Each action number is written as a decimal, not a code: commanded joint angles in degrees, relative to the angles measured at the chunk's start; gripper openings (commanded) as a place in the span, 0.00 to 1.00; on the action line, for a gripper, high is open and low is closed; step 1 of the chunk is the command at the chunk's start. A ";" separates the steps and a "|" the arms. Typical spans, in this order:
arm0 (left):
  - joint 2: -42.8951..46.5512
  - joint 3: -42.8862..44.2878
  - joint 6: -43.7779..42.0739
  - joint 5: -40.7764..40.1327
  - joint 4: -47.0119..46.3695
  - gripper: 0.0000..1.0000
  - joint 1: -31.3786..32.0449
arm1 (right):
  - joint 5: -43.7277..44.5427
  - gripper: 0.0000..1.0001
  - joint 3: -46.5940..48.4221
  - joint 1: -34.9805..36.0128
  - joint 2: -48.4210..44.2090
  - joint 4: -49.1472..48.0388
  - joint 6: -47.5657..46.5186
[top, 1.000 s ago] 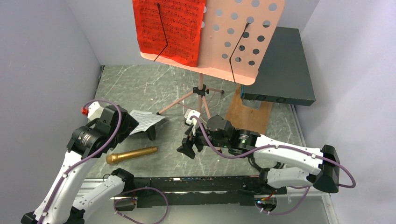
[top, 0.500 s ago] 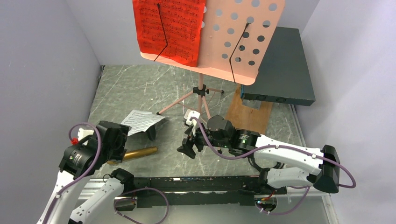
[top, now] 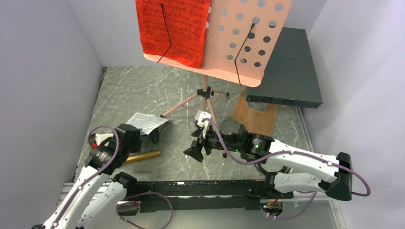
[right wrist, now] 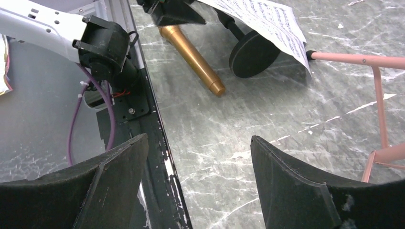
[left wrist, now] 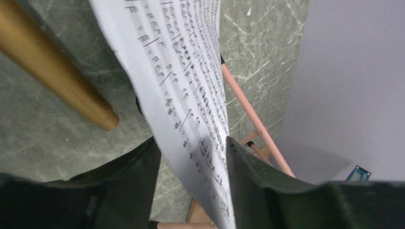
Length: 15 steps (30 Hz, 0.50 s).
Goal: Set up the instrument practice props
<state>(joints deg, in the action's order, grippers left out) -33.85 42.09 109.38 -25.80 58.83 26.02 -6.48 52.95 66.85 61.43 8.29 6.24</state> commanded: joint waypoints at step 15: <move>-10.79 33.99 -93.39 35.81 -13.29 0.00 -0.01 | 3.49 0.82 1.66 0.16 -2.94 2.53 -2.41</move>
<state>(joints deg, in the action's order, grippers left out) -43.92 69.34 52.71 -21.32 51.66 25.91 -4.93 51.35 66.85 59.05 10.33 5.67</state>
